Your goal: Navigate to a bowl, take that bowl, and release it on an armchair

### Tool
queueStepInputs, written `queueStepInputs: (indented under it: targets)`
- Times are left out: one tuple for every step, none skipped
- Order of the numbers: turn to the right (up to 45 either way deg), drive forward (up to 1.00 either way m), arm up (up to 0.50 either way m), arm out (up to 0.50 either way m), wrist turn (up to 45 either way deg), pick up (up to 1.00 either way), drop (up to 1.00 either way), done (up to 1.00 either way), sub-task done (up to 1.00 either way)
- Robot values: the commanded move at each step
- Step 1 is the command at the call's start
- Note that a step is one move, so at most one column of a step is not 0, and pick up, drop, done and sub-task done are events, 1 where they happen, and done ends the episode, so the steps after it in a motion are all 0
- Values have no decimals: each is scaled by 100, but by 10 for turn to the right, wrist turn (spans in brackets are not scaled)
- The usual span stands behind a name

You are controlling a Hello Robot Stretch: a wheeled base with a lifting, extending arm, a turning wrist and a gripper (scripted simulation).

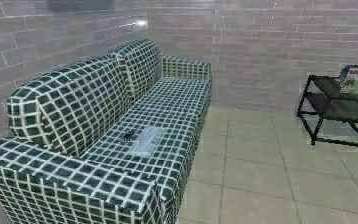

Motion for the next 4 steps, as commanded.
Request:
queueStepInputs:
  targets:
    - [450,0,0,0,0,0,0,0,0]
    - [-450,0,0,0,0,0,0,0,0]
    - [-450,0,0,0,0,0,0,0,0]
    - [-450,0,0,0,0,0,0,0,0]
